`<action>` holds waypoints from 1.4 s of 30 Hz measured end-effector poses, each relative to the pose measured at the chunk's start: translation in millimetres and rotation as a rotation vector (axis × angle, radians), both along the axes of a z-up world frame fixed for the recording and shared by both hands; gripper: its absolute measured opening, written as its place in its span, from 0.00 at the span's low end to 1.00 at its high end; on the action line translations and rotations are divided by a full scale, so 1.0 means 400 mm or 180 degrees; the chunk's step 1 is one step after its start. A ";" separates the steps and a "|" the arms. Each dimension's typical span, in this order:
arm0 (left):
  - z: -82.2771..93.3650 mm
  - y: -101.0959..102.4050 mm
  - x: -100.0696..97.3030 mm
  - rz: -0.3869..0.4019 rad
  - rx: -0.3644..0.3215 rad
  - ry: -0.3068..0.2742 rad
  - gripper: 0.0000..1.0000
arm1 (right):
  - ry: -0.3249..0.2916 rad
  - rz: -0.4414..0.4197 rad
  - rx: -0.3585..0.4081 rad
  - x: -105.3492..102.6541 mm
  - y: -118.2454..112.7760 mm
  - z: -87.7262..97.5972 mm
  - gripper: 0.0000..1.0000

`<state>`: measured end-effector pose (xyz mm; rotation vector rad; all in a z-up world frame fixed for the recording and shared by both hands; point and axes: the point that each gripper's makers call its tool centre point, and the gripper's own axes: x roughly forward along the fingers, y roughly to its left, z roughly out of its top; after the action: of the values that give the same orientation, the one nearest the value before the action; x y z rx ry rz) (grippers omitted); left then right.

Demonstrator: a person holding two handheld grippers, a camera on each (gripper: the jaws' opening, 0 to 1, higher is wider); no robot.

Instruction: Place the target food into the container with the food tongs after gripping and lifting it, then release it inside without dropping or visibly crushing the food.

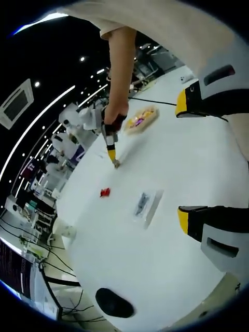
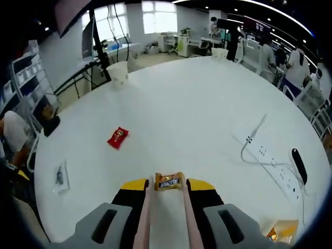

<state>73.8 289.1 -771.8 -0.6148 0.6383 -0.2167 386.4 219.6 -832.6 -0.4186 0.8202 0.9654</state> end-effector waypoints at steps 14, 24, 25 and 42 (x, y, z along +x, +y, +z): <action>-0.007 0.000 -0.011 -0.0002 -0.0038 0.0031 0.69 | -0.0039 0.0009 -0.0071 0.014 0.003 -0.018 0.27; -0.010 -0.003 -0.011 0.0003 -0.0065 0.0040 0.68 | -0.0015 0.0064 -0.0109 0.004 0.011 -0.025 0.26; -0.010 -0.003 -0.011 0.0006 -0.0068 0.0043 0.68 | -0.0009 0.0061 -0.0109 0.004 0.011 -0.027 0.26; -0.020 -0.005 -0.006 0.0000 -0.0107 0.0051 0.67 | 0.0011 0.0010 -0.0097 0.016 0.003 -0.035 0.24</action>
<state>71.5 287.3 -779.7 -0.6495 0.6513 -0.2231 392.9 220.6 -846.7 -0.4445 0.8386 0.9577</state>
